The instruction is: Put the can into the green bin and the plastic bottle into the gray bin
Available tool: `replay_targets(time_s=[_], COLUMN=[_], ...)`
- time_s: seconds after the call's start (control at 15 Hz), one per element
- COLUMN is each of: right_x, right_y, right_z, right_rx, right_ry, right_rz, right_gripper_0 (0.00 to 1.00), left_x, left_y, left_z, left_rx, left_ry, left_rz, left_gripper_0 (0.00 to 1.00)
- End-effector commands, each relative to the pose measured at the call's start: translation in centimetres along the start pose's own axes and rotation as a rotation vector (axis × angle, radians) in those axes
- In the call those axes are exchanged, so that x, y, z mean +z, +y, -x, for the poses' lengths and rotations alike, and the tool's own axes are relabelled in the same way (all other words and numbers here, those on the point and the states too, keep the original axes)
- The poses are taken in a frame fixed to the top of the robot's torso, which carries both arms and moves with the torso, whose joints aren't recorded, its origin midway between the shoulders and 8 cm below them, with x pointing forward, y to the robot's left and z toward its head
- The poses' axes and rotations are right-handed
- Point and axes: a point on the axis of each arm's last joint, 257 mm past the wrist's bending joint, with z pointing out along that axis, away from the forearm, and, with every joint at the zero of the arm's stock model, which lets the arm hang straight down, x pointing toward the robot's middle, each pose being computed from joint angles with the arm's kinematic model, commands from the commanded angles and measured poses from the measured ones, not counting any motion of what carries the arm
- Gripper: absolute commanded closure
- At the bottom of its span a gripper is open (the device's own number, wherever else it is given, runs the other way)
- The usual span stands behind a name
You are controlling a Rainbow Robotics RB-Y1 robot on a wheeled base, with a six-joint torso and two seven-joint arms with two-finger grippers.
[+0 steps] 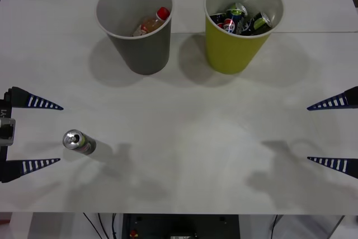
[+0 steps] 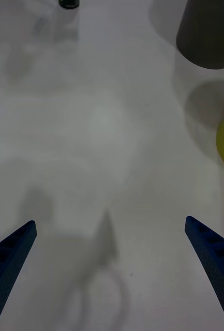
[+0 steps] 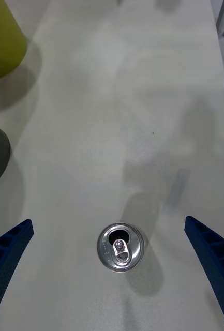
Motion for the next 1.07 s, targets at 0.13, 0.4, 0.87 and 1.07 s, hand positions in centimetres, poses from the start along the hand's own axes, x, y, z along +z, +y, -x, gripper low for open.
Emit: replay_targets(time_s=[0.13,0.4,0.87,1.07], right_x=[0.0,0.0,0.0,0.0], right_y=[0.0,0.0,0.0,0.0], right_z=[0.0,0.0,0.0,0.0], right_rx=[0.000,0.000,0.000,0.000], right_ry=[0.000,0.000,0.000,0.000], right_rz=[0.000,0.000,0.000,0.000], right_gripper_0=[0.00,0.00,0.00,0.00], left_x=[0.2,-0.7,0.2,1.0], left_y=[-0.7,0.5,1.1,0.2], left_z=[-1.5,-2.4,-4.9,-6.1], left_rx=[-0.024,-0.032,-0.219,-0.250], left_ry=[0.024,0.030,-0.110,-0.177], left_rz=[-0.017,-0.053,-0.022,-0.011], left_gripper_0=[0.00,0.00,0.00,0.00])
